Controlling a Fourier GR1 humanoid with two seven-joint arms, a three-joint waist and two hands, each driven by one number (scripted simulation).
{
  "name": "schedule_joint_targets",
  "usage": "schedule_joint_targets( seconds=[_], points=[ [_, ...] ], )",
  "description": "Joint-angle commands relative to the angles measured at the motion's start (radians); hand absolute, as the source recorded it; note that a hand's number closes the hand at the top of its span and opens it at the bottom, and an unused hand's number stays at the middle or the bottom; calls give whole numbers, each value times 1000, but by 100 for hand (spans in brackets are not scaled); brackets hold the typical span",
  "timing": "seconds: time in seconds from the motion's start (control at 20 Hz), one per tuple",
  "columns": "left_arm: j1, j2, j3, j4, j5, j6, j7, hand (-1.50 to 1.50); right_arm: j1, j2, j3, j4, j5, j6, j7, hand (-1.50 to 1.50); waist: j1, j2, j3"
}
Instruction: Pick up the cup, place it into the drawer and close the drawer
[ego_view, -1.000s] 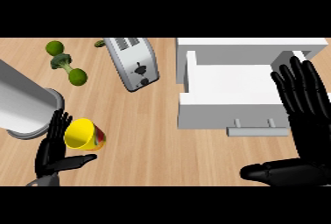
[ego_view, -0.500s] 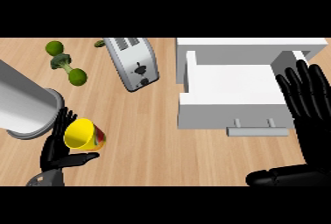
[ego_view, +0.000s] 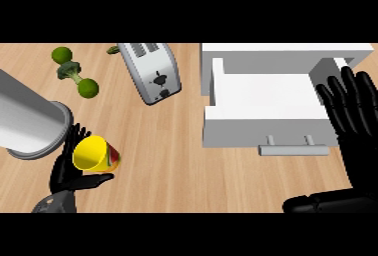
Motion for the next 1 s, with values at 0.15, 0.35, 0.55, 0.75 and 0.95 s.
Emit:
schedule_joint_targets(
  seconds=[0.15,0.35,0.55,0.75,0.95],
  points=[
    [-49,0,-4,99,13,-105,-65,-150,-26,-19,-46,26,-44,16,0,-150,-1,1,0],
    [-48,-40,-15,85,28,-144,-80,-150,24,0,-11,32,-14,25,-36,-150,-3,1,0],
    [-25,-20,-26,77,36,-227,-83,150,-42,-14,-17,-26,-24,-16,75,-150,1,0,-1],
    [-72,-29,-21,67,34,-187,-152,150,16,-18,-31,27,-30,30,-10,-150,-4,2,-1],
    [-58,-61,-27,46,24,-90,-192,150,35,3,7,-16,24,5,-15,-150,-3,0,0]
  ],
)
